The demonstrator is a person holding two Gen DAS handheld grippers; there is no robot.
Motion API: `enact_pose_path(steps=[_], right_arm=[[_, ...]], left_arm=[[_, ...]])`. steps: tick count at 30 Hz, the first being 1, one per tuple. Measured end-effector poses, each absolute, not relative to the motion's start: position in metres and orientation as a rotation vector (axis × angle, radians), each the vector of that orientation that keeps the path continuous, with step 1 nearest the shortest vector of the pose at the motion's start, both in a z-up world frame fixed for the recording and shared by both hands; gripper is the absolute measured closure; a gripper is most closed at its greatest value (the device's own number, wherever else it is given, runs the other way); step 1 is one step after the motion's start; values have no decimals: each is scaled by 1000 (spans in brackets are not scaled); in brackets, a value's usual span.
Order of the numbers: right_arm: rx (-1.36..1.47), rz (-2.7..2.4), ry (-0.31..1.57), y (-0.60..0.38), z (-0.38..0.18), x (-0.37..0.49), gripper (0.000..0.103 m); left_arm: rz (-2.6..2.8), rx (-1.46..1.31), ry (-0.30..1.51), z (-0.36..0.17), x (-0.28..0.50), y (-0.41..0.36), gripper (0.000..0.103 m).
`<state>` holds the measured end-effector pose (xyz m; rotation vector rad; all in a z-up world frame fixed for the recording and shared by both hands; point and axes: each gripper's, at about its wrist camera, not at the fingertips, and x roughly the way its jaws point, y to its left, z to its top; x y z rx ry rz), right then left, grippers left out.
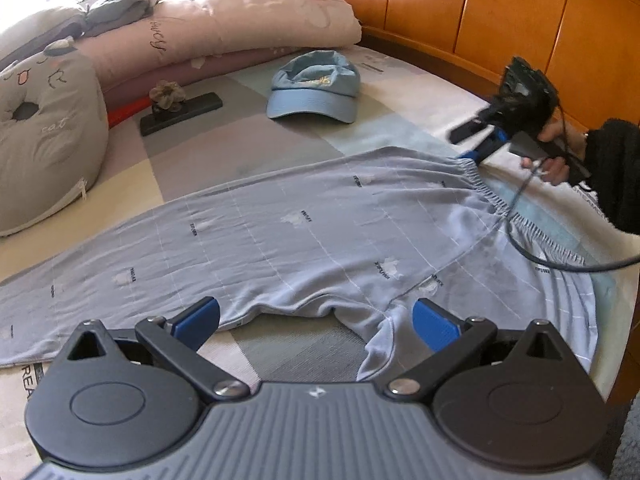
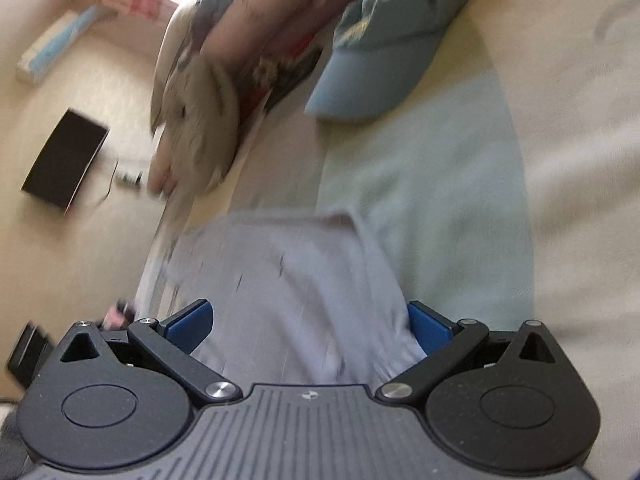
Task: Fold clothes
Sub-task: 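Lower the right gripper onto the pants waistband corner and close it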
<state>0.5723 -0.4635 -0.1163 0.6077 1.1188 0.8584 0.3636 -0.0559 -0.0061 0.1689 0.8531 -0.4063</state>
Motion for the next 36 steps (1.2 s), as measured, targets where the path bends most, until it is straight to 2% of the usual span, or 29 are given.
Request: enact_pose_path(steps=[14,21,27,31,34,36], right_arm=[[631,992,1164,-435,-126,608,0],[619,1066,1265,-439,-127,621,0],[622,1080,1241,-428,-127,635,0],[624,1039,1244,-432,-127,630,9],[560,1064,1257,-424,-124,622,9],[573,1051,1249,-429,-127,625,19]], left_arm=[[-407,119,896,-20,379,-57,1],[-375,87,902,-23,379,-44,1],[-405,61,925,-31,385,-48,1],[-408,78,905,-28,381,-46,1],[-386,48,909,-29,382,-38,1],[-364,27,922,-33,385,-35,1]])
